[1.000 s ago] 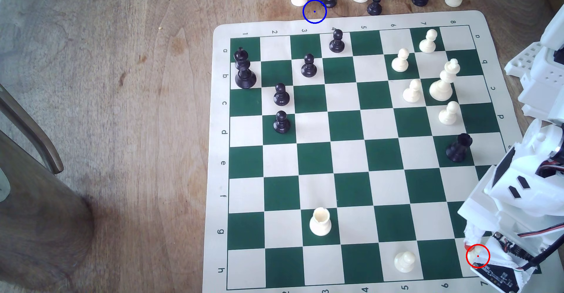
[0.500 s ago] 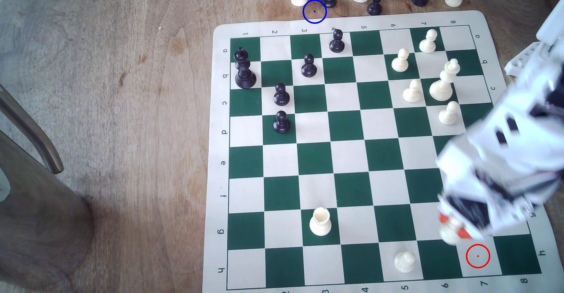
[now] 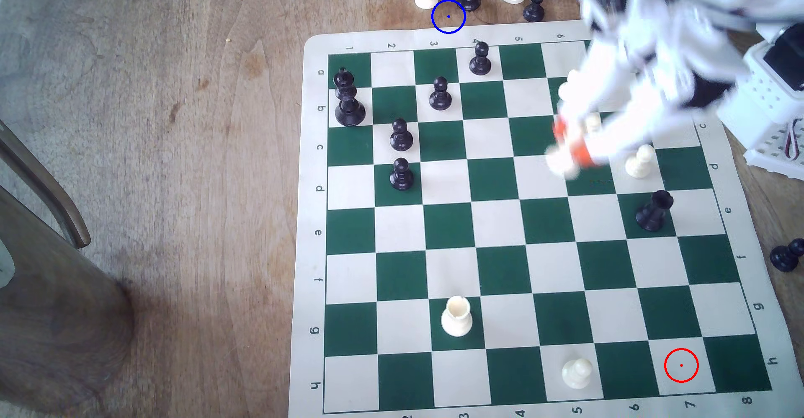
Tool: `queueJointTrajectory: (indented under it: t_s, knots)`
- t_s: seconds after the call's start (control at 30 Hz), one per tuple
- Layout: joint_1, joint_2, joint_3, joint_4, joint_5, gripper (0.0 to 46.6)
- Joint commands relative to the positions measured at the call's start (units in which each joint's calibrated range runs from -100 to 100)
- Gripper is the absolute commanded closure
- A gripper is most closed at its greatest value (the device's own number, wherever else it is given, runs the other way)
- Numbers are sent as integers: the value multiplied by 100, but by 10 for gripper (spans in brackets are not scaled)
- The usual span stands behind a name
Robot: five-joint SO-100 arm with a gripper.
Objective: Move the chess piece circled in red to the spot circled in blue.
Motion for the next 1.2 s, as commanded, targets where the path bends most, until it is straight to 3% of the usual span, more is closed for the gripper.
queueJointTrajectory:
  t_s: [0.0,0.2,0.7,1.17]
  knots:
    - [644,-532,-35,20,107,464]
    - [1426,-464,527,-307,254,464]
    - [3240,1217,1279,-2084,640,464]
    - [3733,2703,1071,-3149,806,464]
